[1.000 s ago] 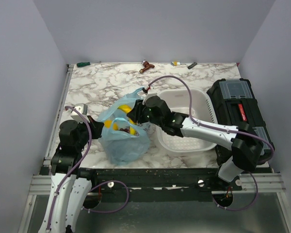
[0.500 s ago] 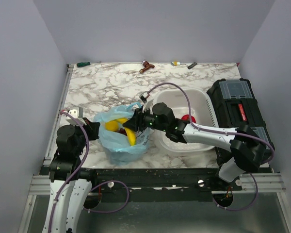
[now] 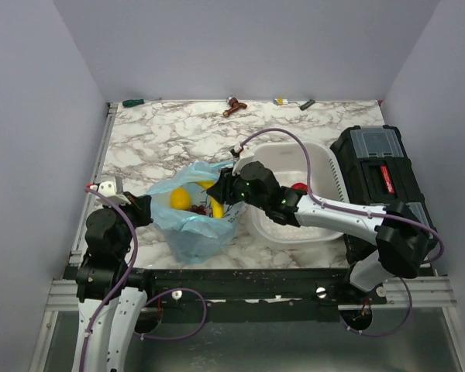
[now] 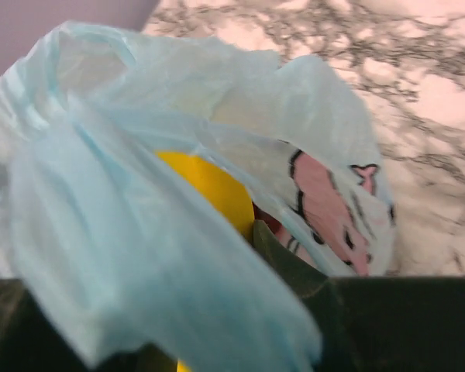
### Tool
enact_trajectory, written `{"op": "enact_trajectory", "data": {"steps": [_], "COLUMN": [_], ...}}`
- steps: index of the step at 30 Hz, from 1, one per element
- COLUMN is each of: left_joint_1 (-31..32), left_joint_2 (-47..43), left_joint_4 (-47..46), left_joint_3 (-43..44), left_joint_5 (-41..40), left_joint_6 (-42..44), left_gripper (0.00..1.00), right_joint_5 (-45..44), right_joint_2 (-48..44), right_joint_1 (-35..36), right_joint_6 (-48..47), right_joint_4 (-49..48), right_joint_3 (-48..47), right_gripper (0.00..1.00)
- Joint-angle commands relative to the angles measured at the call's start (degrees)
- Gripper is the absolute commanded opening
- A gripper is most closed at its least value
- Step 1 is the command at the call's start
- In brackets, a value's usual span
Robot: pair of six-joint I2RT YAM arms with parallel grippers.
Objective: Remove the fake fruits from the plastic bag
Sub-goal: Take out the fake fruit from the plastic bag.
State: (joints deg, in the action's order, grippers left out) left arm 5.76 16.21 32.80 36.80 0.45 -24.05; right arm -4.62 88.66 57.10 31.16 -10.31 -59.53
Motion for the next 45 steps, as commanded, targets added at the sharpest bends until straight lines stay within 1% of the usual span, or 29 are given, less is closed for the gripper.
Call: {"op": "enact_trajectory", "data": {"steps": [1,3,5,8,11,14,16,19,20,23,26,29,30,33,36,41,45], "left_joint_1": [0.17,0.20,0.19,0.20,0.17,0.22,0.22,0.22,0.22,0.23,0.24,0.24,0.22,0.22,0.30,0.45,0.41], "left_joint_2": [0.26,0.24,0.16,0.38,1.31,1.31,1.41,1.77,1.93,2.06,2.18,2.17,2.06,1.83,1.60,2.01,1.88], "left_joint_4": [-1.26,-1.17,-1.09,-0.50,-0.70,-1.32,-1.49,-2.38,-2.71,-3.24,-3.51,-3.50,-3.49,-3.42,-3.66,-3.66,-3.48], "left_joint_3": [-0.32,-0.32,-0.37,-0.55,-0.77,-0.94,-0.95,-1.45,-1.66,-1.86,-2.06,-1.93,-1.92,-1.92,-2.00,-2.00,-1.93], "left_joint_5": [1.56,0.92,0.07,-3.31,-3.58,-1.99,-1.31,-0.52,1.57,3.45,3.72,4.36,4.30,3.95,4.45,4.27,4.18], "left_joint_6": [0.05,0.06,-0.11,-0.85,-1.06,-0.84,-0.69,-0.48,-0.39,-0.12,-0.07,0.02,0.06,0.06,0.06,0.06,0.10], "left_gripper": [0.00,0.00,0.00,0.00,0.00,0.00,0.00,0.00,0.00,0.00,0.00,0.00,0.00,0.00,0.00,0.00,0.00], "right_joint_5": [-10.10,-6.12,-0.56,9.99,13.68,12.92,9.75,6.79,6.88,6.28,4.91,1.52,0.37,-3.73,-7.99,-24.00,-35.68], "right_joint_2": [2.60,2.50,1.60,-0.86,-5.06,-9.90,-11.60,-12.68,-12.73,-12.65,-12.65,-13.40,-13.66,-14.56,-17.27,-24.16,-28.79], "right_joint_1": [0.24,0.28,0.45,0.84,0.82,0.75,0.78,0.78,0.78,0.74,0.81,0.73,0.73,0.65,0.66,0.66,0.58], "right_joint_6": [1.09,0.05,-2.18,-6.10,-5.64,-2.77,-0.41,3.68,4.38,6.93,8.40,8.53,8.43,6.80,2.24,-3.00,-5.06], "right_joint_4": [9.58,9.19,6.69,2.90,-3.08,-9.94,-11.33,-14.58,-16.66,-20.58,-21.31,-21.82,-21.16,-14.80,-8.93,6.74,19.25], "right_joint_3": [-2.83,-3.16,-2.36,-0.92,2.30,6.15,6.44,6.58,7.00,6.99,5.63,4.93,4.27,0.68,-1.32,-4.37,-3.58], "right_gripper": [0.01,0.01,0.01,0.01,0.01,0.01,0.01,0.01,0.01,0.01,0.01,0.01,0.01,0.01,0.01,0.01,0.01]}}
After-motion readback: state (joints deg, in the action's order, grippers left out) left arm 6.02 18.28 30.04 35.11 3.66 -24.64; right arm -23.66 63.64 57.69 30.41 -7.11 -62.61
